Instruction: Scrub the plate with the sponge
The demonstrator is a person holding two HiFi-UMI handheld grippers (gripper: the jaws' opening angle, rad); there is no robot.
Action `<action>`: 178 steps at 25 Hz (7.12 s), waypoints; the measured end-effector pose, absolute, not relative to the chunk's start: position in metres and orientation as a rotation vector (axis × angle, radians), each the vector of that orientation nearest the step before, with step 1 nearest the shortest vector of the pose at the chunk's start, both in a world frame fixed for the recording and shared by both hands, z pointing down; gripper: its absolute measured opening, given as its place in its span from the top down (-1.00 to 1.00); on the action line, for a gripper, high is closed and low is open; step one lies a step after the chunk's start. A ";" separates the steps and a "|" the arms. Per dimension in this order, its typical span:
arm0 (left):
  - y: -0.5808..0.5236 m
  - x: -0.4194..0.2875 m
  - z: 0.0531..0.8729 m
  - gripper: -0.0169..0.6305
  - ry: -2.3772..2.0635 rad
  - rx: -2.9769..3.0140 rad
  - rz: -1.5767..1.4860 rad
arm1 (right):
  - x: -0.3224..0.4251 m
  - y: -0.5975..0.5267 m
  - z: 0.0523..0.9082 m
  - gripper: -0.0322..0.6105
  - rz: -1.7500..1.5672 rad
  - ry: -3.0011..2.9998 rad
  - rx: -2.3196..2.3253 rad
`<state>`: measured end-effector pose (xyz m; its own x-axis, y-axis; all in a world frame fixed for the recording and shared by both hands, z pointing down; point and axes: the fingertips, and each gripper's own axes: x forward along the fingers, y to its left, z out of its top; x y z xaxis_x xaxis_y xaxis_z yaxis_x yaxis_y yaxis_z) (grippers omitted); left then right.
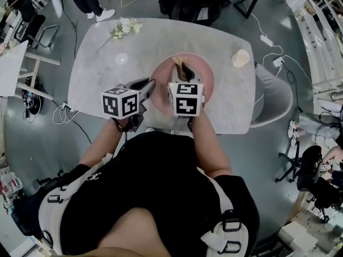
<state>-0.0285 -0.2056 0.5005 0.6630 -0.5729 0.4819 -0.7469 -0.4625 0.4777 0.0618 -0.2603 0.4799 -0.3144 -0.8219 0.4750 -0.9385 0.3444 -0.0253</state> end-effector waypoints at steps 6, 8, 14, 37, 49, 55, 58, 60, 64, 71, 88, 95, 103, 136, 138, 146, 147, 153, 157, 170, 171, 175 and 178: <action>-0.205 -0.031 0.494 0.82 -1.015 2.214 0.290 | 0.086 -0.266 0.478 0.71 0.380 -2.158 1.633; -0.204 -0.031 0.490 0.82 -1.021 2.224 0.278 | 0.097 -0.267 0.479 0.71 0.374 -2.119 1.663; -0.208 -0.038 0.484 0.81 -1.059 2.227 0.248 | 0.125 -0.271 0.496 0.71 0.362 -2.030 1.696; -0.236 -0.097 0.473 0.79 -1.323 1.971 0.009 | 0.052 -0.197 0.551 0.71 0.634 -2.107 1.185; -0.224 -0.069 0.474 0.79 -1.230 2.033 0.071 | 0.002 -0.179 0.528 0.71 0.635 -2.267 1.041; -0.211 -0.045 0.471 0.79 -1.154 2.126 0.153 | -0.001 -0.188 0.500 0.71 0.573 -2.321 1.104; -0.206 -0.032 0.470 0.79 -1.156 2.185 0.220 | 0.007 -0.194 0.493 0.71 0.559 -2.321 1.152; -0.203 -0.026 0.470 0.79 -1.143 2.204 0.242 | 0.016 -0.200 0.488 0.71 0.540 -2.316 1.205; -0.201 -0.021 0.471 0.79 -1.098 2.205 0.251 | 0.032 -0.216 0.478 0.71 0.520 -2.293 1.301; -0.200 -0.012 0.474 0.78 -1.065 2.220 0.272 | 0.065 -0.232 0.479 0.71 0.549 -2.255 1.404; -0.209 -0.028 0.464 0.74 -1.085 2.244 0.219 | 0.125 -0.251 0.514 0.71 0.612 -2.067 1.551; -0.217 -0.045 0.469 0.73 -1.122 2.151 0.133 | 0.127 -0.243 0.535 0.71 0.646 -2.014 1.546; -0.220 -0.058 0.475 0.73 -1.172 2.040 0.076 | 0.088 -0.214 0.547 0.71 0.662 -2.081 1.396; -0.212 -0.025 0.476 0.72 -0.997 2.115 0.146 | 0.083 -0.226 0.526 0.70 0.690 -2.177 1.351; -0.211 -0.026 0.475 0.72 -0.995 2.120 0.144 | 0.097 -0.228 0.532 0.70 0.685 -2.129 1.392; -0.213 -0.032 0.479 0.71 -0.983 2.096 0.143 | 0.137 -0.232 0.551 0.70 0.699 -1.979 1.511; -0.214 -0.033 0.483 0.71 -0.982 2.072 0.141 | 0.137 -0.231 0.552 0.70 0.702 -1.980 1.507; -0.219 -0.046 0.516 0.72 -0.983 1.931 0.119 | 0.126 -0.229 0.529 0.70 0.655 -2.120 1.503; -0.220 -0.060 0.539 0.72 -1.016 1.859 0.129 | 0.122 -0.233 0.495 0.70 0.549 -2.238 1.565; -0.228 -0.100 0.604 0.72 -1.062 1.568 0.003 | 0.146 -0.223 0.421 0.70 0.309 -2.411 1.873; -0.227 -0.101 0.610 0.72 -1.064 1.550 0.004 | 0.149 -0.222 0.423 0.70 0.314 -2.398 1.881; -0.223 -0.105 0.639 0.72 -1.085 1.498 0.031 | 0.155 -0.216 0.429 0.70 0.330 -2.355 1.891; -0.219 -0.103 0.662 0.72 -1.086 1.454 0.065 | 0.161 -0.212 0.430 0.70 0.335 -2.333 1.902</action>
<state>-0.1035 -0.2191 0.6616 0.5538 -0.5605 0.6158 -0.6298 0.2018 0.7501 0.1614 -0.2121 0.4300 -0.2072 -0.9520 0.2253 -0.9769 0.1891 -0.0994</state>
